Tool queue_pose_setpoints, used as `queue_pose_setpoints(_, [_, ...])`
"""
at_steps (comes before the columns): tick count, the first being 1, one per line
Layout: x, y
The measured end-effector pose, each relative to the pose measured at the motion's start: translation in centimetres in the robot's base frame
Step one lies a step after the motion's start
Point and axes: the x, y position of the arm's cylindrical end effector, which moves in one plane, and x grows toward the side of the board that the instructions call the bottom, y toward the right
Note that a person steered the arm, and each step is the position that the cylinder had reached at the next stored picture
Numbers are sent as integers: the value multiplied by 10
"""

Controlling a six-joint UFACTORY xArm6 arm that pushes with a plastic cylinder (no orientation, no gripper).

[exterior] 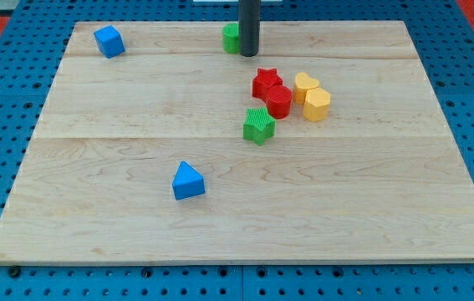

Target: Slide the green star diagonally bottom right to the yellow hexagon

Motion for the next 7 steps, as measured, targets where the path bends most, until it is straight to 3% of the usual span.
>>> queue_pose_setpoints(1, [16,20])
queue_pose_setpoints(2, [42,-5])
queue_pose_setpoints(3, [103,-48])
queue_pose_setpoints(4, [149,4])
queue_pose_setpoints(5, [165,61])
queue_pose_setpoints(6, [172,16])
queue_pose_setpoints(7, [219,32])
